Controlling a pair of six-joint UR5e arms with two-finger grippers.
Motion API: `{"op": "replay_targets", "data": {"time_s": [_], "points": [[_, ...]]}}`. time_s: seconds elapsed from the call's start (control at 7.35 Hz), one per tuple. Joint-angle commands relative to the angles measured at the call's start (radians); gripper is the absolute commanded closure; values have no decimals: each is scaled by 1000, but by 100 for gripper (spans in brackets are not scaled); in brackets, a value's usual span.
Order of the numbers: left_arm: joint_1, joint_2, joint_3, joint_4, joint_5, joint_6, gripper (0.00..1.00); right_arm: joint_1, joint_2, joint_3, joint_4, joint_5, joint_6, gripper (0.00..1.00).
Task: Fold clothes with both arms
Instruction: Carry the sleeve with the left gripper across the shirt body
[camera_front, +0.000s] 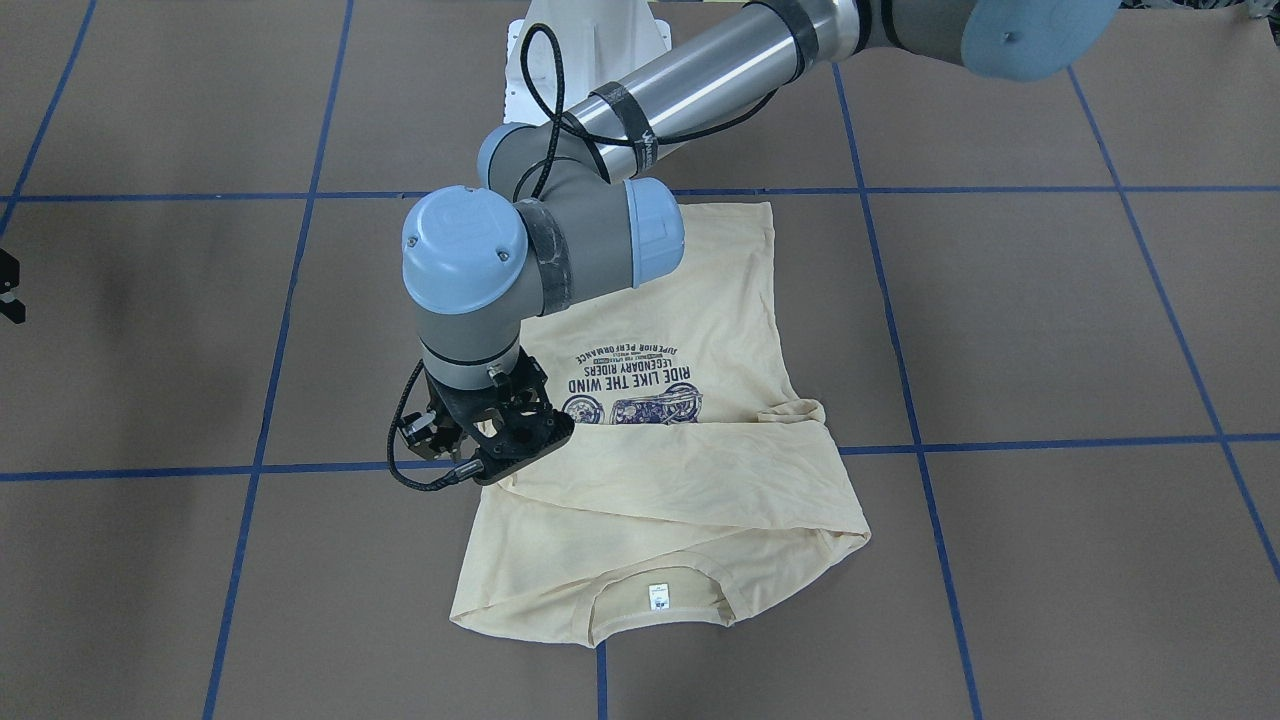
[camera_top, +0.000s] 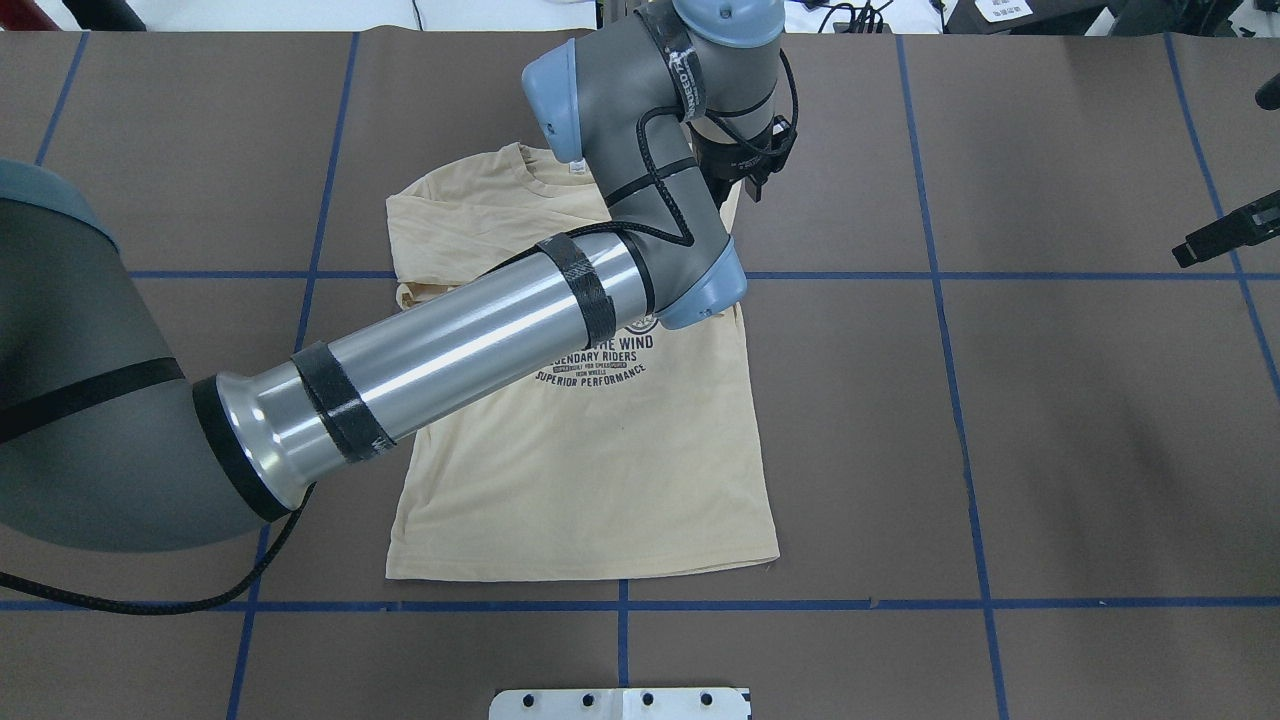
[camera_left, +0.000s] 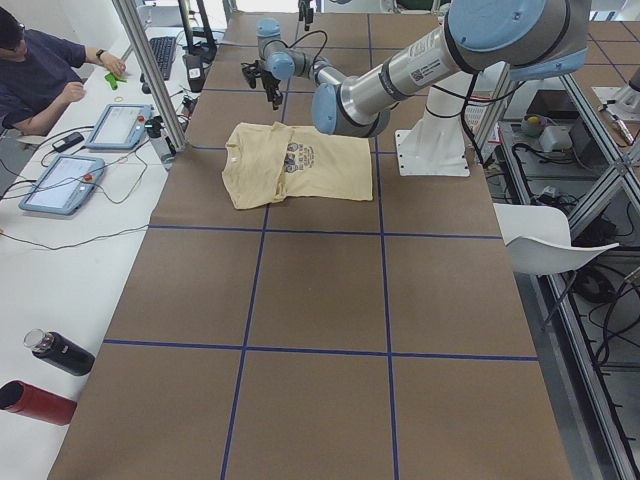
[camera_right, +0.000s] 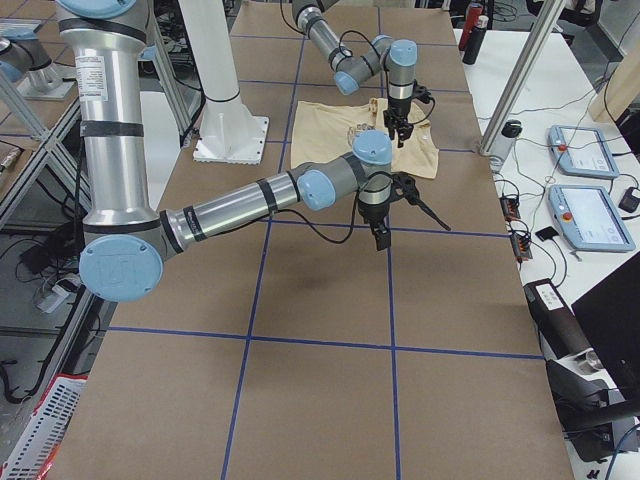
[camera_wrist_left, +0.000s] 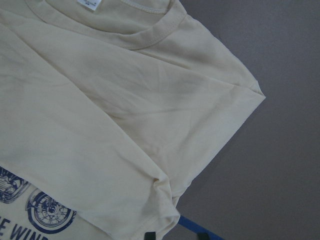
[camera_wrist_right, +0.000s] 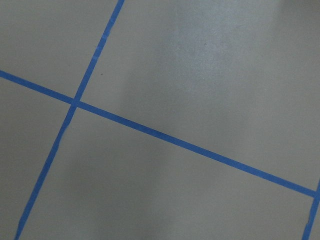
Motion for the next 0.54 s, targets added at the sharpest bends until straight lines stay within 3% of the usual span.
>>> {"op": "replay_targets", "data": {"time_s": [0.0, 0.14, 0.41], "points": [[-2, 37, -89, 13, -19, 137, 0, -15, 19, 7, 3, 0, 104, 0], [-2, 128, -249, 90, -63, 224, 0, -63, 31, 24, 9, -1, 218, 0], [-2, 333, -611, 277, -63, 358, 0, -175, 31, 51, 147, -14, 486, 0]]}}
